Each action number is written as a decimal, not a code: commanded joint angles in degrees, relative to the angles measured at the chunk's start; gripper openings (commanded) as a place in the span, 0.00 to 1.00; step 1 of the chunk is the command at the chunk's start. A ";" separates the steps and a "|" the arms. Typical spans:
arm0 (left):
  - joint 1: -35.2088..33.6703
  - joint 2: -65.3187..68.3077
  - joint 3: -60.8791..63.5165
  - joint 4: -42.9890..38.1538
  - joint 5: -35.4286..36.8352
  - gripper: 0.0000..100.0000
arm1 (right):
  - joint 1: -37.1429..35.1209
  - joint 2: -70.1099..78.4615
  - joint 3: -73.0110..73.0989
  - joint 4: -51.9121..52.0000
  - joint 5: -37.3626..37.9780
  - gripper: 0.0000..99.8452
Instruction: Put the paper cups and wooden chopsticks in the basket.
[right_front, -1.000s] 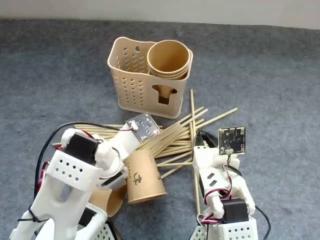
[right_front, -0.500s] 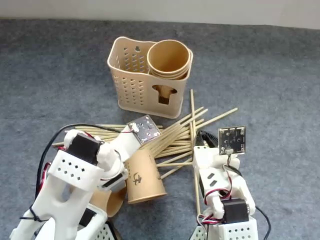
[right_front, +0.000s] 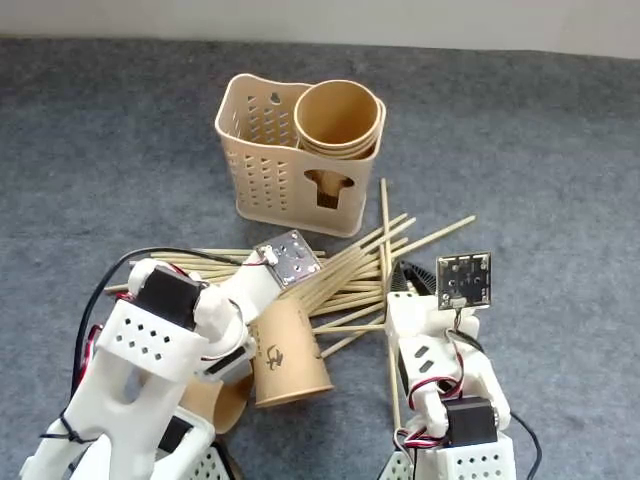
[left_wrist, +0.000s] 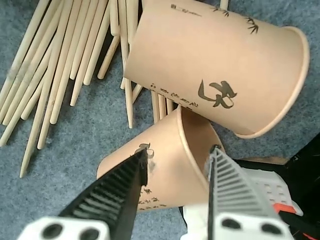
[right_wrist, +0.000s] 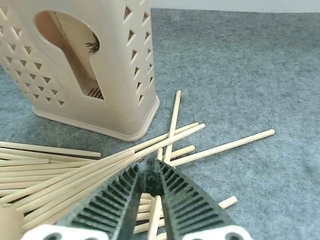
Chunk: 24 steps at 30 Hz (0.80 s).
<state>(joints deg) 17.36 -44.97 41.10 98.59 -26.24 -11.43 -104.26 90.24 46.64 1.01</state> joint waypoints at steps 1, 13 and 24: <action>0.75 0.57 -0.04 -0.62 -0.62 0.20 | 0.48 -0.75 -0.31 -1.80 1.76 0.01; 0.31 14.55 -2.86 -2.46 -0.53 0.12 | 0.57 -0.75 2.42 -4.97 2.64 0.01; -1.45 14.64 -8.31 -2.29 -0.70 0.01 | 0.57 -0.75 2.51 -4.97 2.64 0.01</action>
<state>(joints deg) 17.27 -30.37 37.49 96.66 -26.86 -11.43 -104.35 93.23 43.03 3.12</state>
